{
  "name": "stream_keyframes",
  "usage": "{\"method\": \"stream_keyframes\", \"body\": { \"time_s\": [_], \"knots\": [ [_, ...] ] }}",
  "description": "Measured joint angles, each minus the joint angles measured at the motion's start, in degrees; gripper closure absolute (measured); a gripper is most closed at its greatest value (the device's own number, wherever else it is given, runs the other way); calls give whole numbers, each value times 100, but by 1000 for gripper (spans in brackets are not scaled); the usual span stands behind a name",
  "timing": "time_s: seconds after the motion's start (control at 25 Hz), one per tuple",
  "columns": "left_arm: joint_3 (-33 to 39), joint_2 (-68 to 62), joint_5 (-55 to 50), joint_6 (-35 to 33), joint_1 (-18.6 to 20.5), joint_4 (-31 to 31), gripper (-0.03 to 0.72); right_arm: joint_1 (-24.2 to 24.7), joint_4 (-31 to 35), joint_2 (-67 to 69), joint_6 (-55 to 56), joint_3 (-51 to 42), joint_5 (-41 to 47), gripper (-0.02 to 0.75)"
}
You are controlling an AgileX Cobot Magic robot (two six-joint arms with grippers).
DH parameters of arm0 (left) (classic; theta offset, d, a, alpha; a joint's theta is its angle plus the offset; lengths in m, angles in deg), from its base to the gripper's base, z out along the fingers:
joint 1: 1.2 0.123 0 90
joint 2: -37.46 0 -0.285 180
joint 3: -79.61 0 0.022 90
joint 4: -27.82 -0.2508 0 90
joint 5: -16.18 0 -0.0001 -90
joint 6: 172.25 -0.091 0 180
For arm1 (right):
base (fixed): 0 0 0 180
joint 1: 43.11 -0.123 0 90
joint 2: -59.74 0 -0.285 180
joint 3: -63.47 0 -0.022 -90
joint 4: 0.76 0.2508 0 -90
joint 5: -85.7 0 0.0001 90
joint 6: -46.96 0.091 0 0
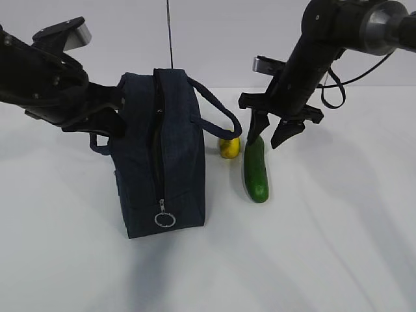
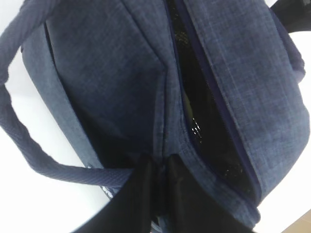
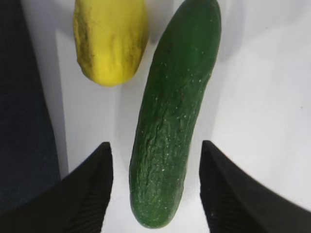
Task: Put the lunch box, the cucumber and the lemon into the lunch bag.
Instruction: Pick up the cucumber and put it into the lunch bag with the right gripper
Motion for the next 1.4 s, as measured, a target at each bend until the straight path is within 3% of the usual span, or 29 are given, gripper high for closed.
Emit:
{"method": "stream_keyframes", "body": {
  "time_s": [0.36, 1.4],
  "knots": [
    [0, 0, 0, 0, 0, 0, 671, 0, 12, 3, 7, 0, 0, 257],
    [0, 0, 0, 0, 0, 21, 671, 0, 130, 402, 13, 0, -354, 251]
  ]
}}
